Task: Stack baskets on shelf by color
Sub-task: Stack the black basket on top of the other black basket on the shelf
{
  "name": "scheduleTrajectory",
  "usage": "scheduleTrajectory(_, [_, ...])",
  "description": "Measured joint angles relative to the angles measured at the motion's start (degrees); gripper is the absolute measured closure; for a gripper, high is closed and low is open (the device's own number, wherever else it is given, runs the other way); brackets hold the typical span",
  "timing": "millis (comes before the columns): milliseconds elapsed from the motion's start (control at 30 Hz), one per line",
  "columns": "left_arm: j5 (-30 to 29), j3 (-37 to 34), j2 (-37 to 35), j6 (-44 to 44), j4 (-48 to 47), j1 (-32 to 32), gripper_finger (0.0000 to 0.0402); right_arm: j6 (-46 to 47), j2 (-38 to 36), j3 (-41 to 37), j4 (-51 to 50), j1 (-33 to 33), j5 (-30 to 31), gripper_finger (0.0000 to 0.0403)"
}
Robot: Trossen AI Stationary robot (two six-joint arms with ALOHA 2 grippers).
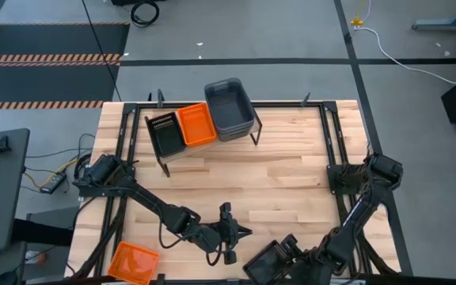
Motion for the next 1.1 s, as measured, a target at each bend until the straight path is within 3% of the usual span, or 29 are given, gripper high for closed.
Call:
scheduleTrajectory(333, [0.00,0.00,0.00,-0.01,0.02,0.00,0.0373,-2.65,0.00,-2.73,0.44,-4.22,6.19,0.0261])
scheduleTrajectory(700, [0.00,0.00,0.00,0.26,0.02,0.00,0.0377,-10.74,0.00,-2.73,0.49,-14.37,6.12,0.0386])
scheduleTrajectory(1100, [0.27,0.00,0.00,2.98,-2.75,-0.99,0.0380,-26.64,-0.07,-2.71,0.28,-24.63,5.98,0.0364])
